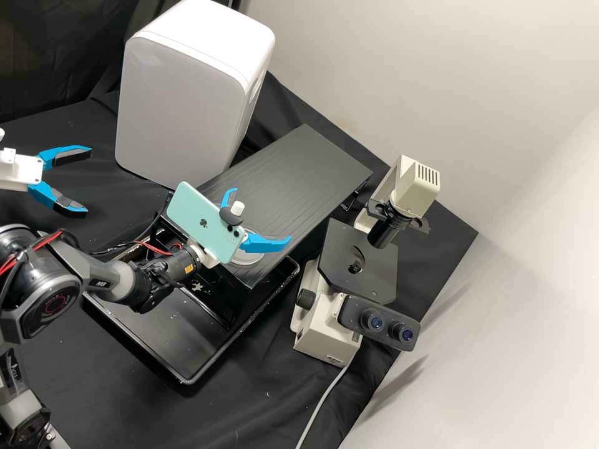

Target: Place the lid on the petri dish

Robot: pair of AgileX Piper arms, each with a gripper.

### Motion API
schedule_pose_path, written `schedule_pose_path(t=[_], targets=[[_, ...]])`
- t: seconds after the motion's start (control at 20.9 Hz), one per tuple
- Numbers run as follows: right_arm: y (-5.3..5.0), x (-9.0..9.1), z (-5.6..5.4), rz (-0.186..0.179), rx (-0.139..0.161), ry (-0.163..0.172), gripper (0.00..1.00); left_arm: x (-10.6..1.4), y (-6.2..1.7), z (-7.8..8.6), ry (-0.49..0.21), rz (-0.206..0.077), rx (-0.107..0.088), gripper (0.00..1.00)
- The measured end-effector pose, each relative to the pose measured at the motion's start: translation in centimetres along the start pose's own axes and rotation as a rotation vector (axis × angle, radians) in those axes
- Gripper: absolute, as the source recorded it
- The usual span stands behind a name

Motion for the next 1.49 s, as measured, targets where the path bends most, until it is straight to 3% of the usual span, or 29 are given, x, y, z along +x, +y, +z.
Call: schedule_pose_path(t=[0.57, 0.67, 0.81, 0.96, 1.05, 1.25, 1.49], targets=[[-0.1, -0.4, -0.3, -0.003, 0.002, 0.010, 1.00, 0.1, -0.30, 0.2, -0.010, -0.014, -0.001, 1.00], [-0.4, -0.6, -1.1, -0.012, 0.002, 0.036, 1.00, 0.1, -0.32, 0.3, -0.016, -0.015, 0.000, 1.00], [-1.2, -1.0, -2.4, -0.023, -0.024, 0.094, 1.00, 0.1, -0.32, 0.3, -0.016, -0.015, 0.000, 1.00], [-2.4, -1.3, -3.5, -0.059, -0.059, 0.136, 1.00, 0.1, -0.32, 0.3, -0.016, -0.015, 0.000, 1.00], [-3.2, -1.4, -3.9, -0.083, -0.065, 0.150, 1.00, 0.1, -0.32, 0.3, -0.016, -0.015, 0.000, 1.00], [-4.5, -1.9, -3.0, -0.128, -0.070, 0.115, 1.00, 0.1, -0.32, 0.3, -0.016, -0.015, 0.000, 1.00], [-4.9, -2.2, -2.4, -0.136, -0.080, 0.090, 1.00, 0.1, -0.32, 0.3, -0.016, -0.015, 0.000, 1.00]])
